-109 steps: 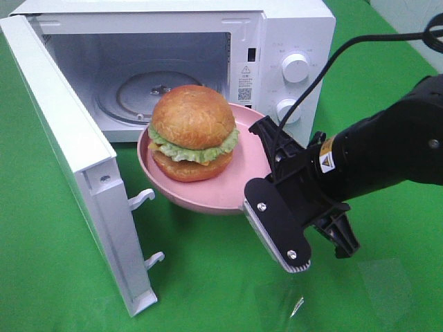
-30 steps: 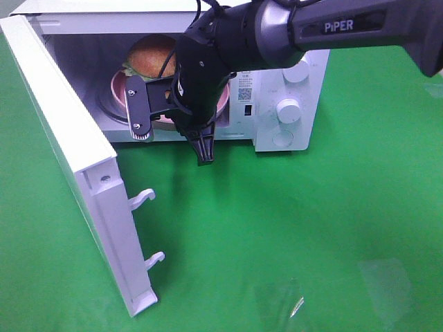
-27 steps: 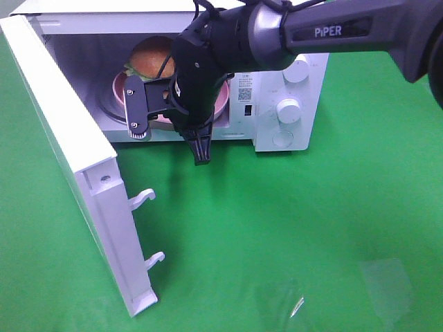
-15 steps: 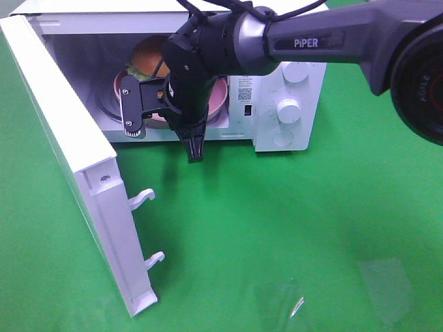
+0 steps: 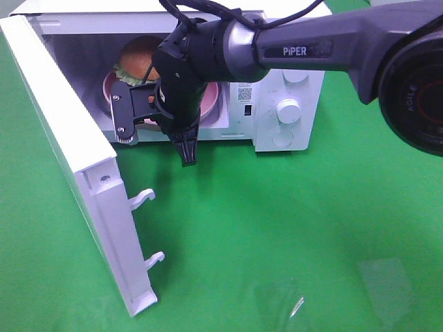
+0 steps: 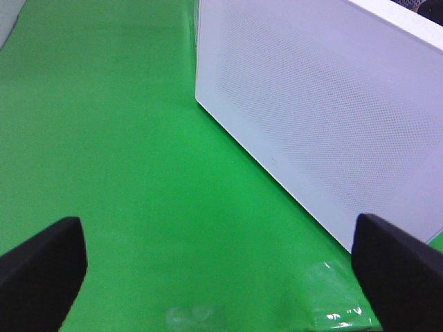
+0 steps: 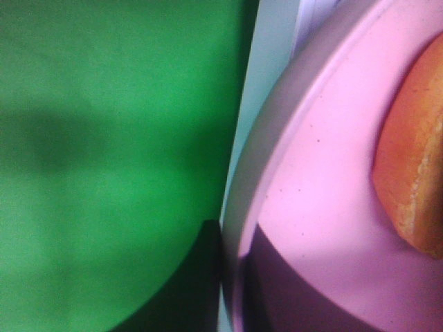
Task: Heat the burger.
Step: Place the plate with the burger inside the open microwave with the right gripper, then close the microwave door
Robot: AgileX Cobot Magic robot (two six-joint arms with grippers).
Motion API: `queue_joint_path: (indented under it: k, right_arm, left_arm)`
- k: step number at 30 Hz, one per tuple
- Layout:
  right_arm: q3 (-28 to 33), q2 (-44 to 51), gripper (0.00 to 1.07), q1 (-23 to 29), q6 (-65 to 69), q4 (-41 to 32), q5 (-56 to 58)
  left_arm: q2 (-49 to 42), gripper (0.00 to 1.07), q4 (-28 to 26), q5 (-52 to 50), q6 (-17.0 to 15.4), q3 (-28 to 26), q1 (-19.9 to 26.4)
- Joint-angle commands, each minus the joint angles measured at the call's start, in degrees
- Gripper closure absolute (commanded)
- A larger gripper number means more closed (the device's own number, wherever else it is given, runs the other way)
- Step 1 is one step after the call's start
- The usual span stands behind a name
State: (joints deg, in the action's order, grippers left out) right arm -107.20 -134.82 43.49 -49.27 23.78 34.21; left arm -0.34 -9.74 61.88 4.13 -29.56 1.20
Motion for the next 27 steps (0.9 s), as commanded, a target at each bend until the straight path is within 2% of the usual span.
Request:
queue_joint_path:
  k: [1,5,6,7,9,10,11,12,13,14,15,21,27]
  right_arm:
    - [-0.7,0.5,1.03,0.1,0.5,0.9,-1.8]
    - [-0.7,0.5,0.95,0.1,3.1,0.9,-1.8]
    - [-0.7,0.6,0.90,0.1,3.9,0.9,-1.8]
    - [-0.7,0.6,0.90,0.1,3.9,0.9,-1.8]
    - [-0.7,0.9,0.80,0.1,4.1,0.9,-1.6]
    - [-0.7,0.9,0.80,0.1,4.1,0.9,-1.6]
    - [-0.6,0.9,0.72,0.1,4.2,0.9,-1.5]
    - [-0.6,0.9,0.72,0.1,4.2,0.9,-1.5]
    - [-0.6,1.1,0.66,0.1,4.8,0.9,-1.1]
    - [-0.6,1.1,0.66,0.1,4.8,0.9,-1.1]
    - [-0.6,1.3,0.61,0.1,5.5,1.0,-0.6]
    - [0.2,2.6,0.55,0.1,6.8,0.9,-0.2]
    - [5.6,5.3,0.53,0.1,6.8,1.0,-0.9]
  left_arm:
    - [-0.2,0.09,-0.3,-0.9,0.2,0.1,0.1]
    - [-0.2,0.09,-0.3,-0.9,0.2,0.1,0.1]
    - [-0.2,0.09,-0.3,-0.9,0.2,0.1,0.1]
    - [-0.2,0.09,-0.3,-0.9,0.2,0.1,0.1]
    - [-0.2,0.09,-0.3,-0.9,0.2,0.1,0.1]
    - [-0.2,0.09,-0.3,-0.9,0.2,0.1,0.1]
    - [-0.2,0.09,-0.3,-0.9,0.2,0.1,0.1]
    - [-0.2,0.09,-0.3,-0.9,0.2,0.1,0.1]
    - [-0.2,0.09,-0.3,-0.9,0.2,0.1,0.1]
    - [-0.2,0.09,-0.3,-0.9,0.2,0.1,0.1]
    - [-0.2,0.09,-0.3,-0.9,0.2,0.1,0.1]
    - [-0.2,0.09,-0.3,-0.9,0.2,0.1,0.1]
    - [-0.2,0.09,-0.3,-0.9,0.2,0.1,0.1]
